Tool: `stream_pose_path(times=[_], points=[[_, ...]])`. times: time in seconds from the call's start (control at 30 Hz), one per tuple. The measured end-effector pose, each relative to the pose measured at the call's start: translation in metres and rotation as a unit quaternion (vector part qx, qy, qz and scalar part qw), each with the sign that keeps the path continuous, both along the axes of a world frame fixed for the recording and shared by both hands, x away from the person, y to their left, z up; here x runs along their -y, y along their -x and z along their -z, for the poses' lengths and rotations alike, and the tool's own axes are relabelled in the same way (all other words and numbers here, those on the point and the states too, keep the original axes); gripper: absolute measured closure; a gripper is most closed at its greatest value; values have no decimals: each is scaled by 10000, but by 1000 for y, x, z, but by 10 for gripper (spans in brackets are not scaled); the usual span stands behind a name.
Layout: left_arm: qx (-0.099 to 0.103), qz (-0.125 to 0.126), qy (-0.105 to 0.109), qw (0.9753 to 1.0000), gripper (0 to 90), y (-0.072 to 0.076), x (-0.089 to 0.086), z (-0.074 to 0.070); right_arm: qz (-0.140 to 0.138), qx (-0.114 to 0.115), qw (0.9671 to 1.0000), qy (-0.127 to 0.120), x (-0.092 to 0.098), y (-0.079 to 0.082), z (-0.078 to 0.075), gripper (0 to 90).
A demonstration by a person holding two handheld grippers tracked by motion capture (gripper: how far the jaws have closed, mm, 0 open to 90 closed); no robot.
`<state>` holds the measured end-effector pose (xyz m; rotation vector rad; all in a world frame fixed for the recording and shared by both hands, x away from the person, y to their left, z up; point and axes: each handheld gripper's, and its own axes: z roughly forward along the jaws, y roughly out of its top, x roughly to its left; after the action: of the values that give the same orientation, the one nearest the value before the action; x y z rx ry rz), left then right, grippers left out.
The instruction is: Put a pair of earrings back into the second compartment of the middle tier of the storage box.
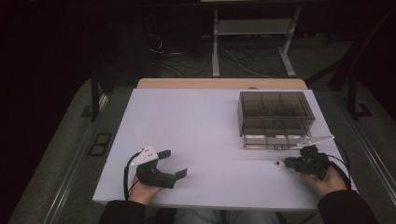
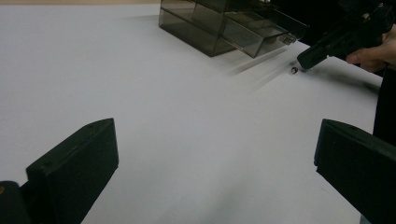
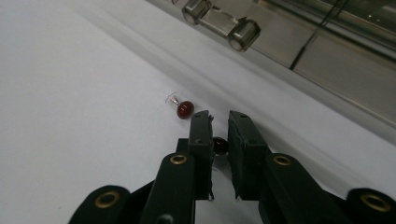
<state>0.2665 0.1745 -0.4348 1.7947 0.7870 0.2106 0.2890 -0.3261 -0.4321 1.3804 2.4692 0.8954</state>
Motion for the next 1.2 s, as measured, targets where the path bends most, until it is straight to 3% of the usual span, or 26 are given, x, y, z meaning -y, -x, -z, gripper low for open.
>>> stream_pose_path(times=[0.3,0.9,1.2], points=[[4,-15,-9,10000,0,0,0,0,-135,125,9995,-265,12,6,-29,789],[27,-22,13,10000,0,0,-1,0,-373,218,9988,-218,12,-4,-79,789],[35,-20,25,10000,0,0,-1,0,-527,249,9982,-133,3,-14,-90,789]])
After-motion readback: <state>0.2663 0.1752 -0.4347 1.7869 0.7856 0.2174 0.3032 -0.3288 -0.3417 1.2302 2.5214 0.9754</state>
